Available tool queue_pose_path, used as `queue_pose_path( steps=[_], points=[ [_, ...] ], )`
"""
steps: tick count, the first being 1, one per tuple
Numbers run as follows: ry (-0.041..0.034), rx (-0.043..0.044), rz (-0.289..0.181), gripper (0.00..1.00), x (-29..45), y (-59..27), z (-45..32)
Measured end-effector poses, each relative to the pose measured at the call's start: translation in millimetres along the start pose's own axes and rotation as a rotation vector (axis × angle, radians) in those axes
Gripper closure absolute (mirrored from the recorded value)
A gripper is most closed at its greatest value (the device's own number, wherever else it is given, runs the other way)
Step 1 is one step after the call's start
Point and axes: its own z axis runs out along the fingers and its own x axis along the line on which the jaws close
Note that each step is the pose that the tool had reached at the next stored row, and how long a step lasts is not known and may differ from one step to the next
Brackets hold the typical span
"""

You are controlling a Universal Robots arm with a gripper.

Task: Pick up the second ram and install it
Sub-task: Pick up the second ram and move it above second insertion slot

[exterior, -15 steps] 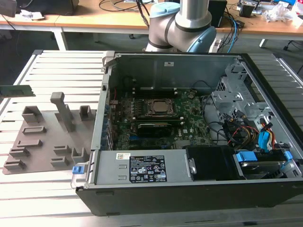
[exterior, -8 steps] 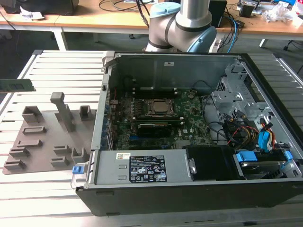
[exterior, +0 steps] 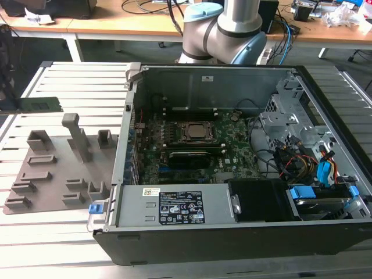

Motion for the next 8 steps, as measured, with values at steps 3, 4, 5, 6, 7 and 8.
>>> queue_pose_path(
  steps=[3, 4, 5, 6, 7, 8],
  points=[
    [-0.0001, -0.0003, 0.000, 0.86, -0.3, -20.7, 0.0],
    [-0.0001, -0.0003, 0.000, 0.86, -0.5, -26.8, 0.0],
    [0.0000, -0.0004, 0.000, 0.86, -0.5, -29.3, -0.1],
    [0.0001, -0.0005, 0.000, 0.86, -0.5, -31.9, -0.1],
    [0.0000, -0.0005, 0.000, 0.86, -0.6, -36.7, -0.1],
    [-0.0001, -0.0005, 0.000, 0.86, -0.7, -41.7, -0.1]
  ],
)
